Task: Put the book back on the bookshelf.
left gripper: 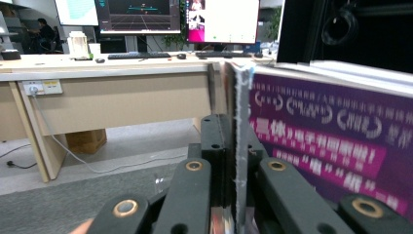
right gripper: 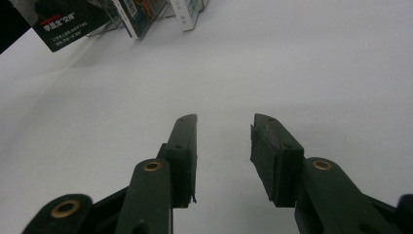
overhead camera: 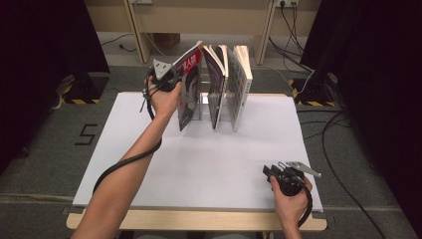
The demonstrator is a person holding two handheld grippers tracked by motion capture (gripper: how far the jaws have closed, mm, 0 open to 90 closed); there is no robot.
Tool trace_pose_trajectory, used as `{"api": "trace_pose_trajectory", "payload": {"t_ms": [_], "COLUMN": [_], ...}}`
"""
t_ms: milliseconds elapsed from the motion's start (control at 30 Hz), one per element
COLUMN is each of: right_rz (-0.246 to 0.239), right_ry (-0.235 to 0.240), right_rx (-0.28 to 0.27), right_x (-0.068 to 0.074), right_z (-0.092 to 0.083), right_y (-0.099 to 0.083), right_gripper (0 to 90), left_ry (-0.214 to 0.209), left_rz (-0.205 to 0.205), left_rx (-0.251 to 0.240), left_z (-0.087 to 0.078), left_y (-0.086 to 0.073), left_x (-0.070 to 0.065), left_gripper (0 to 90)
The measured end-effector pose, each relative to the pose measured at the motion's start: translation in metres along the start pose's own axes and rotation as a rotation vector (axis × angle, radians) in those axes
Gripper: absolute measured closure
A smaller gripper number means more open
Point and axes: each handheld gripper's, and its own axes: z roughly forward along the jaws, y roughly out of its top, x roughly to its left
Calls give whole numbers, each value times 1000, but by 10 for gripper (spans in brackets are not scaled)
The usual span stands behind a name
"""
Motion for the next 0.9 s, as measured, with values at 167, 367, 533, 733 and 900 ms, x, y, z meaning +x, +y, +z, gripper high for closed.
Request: {"api": "trace_pose_trajectory", "payload": {"t_ms": [167,367,533,733,900], "right_rz": [15,2,10,9,10], "right_ry": [3,5,6,8,10], "right_rx": [6,5,6,5,6], "right_x": [3,3,1,0,1], "right_z": [0,0,-1,-1,-1], "right_y": [0,0,0,1,1], "right_gripper": [621,619,615,615,614], "left_ry": [-35,-66,-87,-93,-78], "left_rz": [-44,-102,-158,-170,-175], "left_rx": [35,75,83,112,145], "left_z": [-12,-13,-9,-2,3], "left_y": [-5,-6,-1,6,8], "left_x": [0,-3,-4,-6,-7], "left_gripper": [855,830,757,693,680]}}
